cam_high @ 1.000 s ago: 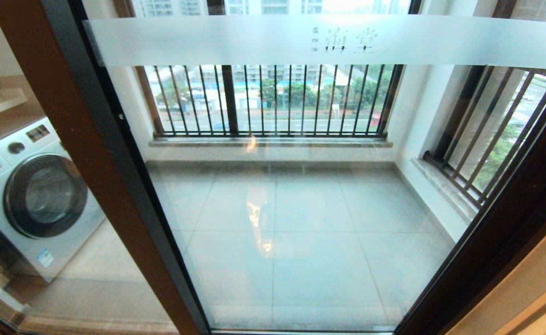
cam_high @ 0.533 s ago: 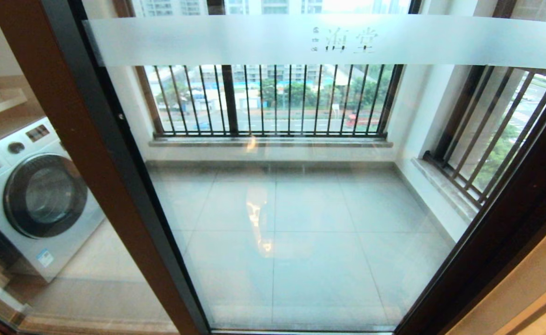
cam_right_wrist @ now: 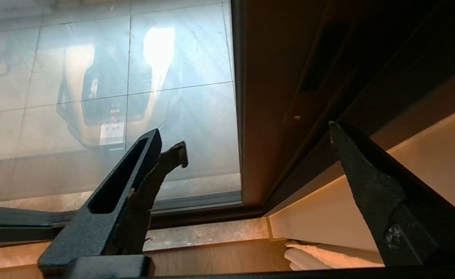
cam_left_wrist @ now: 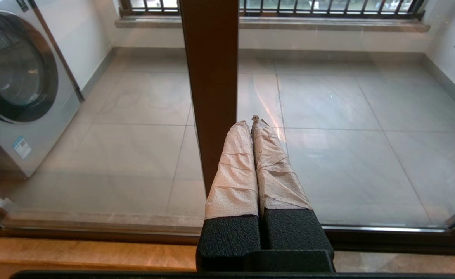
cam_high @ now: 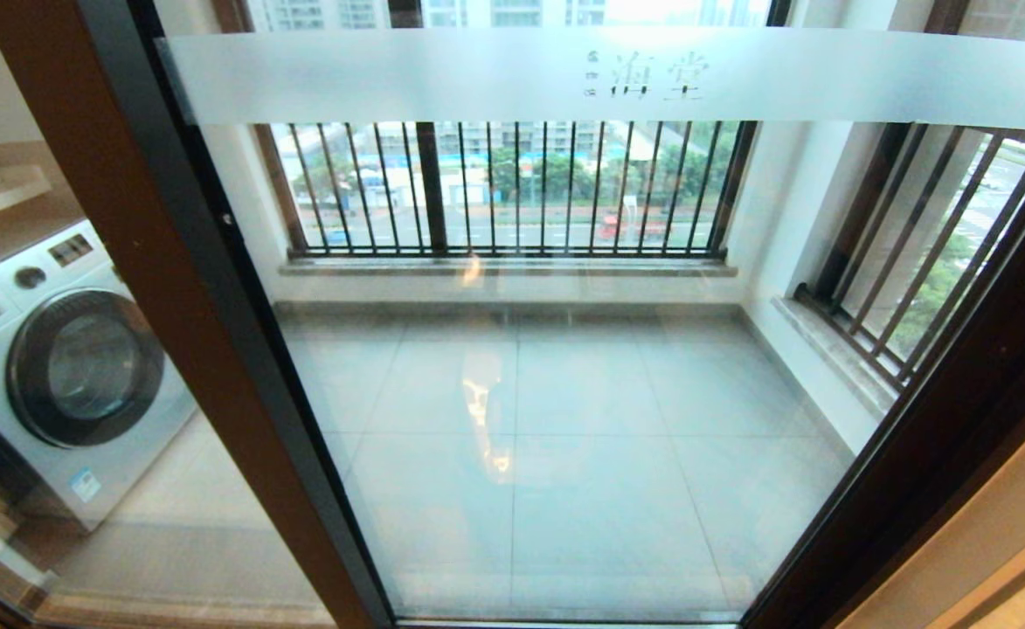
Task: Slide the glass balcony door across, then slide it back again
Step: Open the slid door
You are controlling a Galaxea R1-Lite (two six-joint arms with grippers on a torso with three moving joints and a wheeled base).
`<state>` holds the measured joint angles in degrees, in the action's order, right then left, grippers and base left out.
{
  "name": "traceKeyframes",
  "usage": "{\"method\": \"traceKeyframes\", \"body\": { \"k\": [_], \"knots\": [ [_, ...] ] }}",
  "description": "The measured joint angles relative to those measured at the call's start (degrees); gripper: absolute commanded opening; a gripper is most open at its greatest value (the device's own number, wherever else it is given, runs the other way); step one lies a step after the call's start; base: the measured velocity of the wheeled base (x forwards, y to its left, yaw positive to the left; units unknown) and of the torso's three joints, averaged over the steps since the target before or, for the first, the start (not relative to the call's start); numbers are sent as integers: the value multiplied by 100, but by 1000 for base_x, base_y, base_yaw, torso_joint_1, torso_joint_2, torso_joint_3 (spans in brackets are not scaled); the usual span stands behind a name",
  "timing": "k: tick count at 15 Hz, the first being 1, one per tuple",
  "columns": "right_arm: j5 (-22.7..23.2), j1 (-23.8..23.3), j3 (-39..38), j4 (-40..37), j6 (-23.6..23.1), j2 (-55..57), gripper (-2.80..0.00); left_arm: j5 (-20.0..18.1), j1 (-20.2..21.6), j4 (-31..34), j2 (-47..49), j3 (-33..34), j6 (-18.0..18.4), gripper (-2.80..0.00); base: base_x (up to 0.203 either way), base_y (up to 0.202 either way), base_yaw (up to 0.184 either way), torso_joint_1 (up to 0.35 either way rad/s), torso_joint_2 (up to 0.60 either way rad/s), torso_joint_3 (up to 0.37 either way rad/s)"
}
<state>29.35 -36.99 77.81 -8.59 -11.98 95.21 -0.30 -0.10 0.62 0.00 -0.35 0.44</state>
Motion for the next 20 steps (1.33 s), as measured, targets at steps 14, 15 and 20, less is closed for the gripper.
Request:
{"method": "traceKeyframes", "body": {
  "k": [14,15,20],
  "knots": [
    [220,245,815,-2,144,815,0,0,0,0,0,0,0,-280,0,0,0,0,0,0],
    [167,254,791,2,157,815,0,3,0,0,0,0,2,-280,0,0,0,0,0,0],
    [-182,330,225,1044,387,761,0,5,0,-1,0,0,0,-280,0,0,0,0,0,0]
  ]
}}
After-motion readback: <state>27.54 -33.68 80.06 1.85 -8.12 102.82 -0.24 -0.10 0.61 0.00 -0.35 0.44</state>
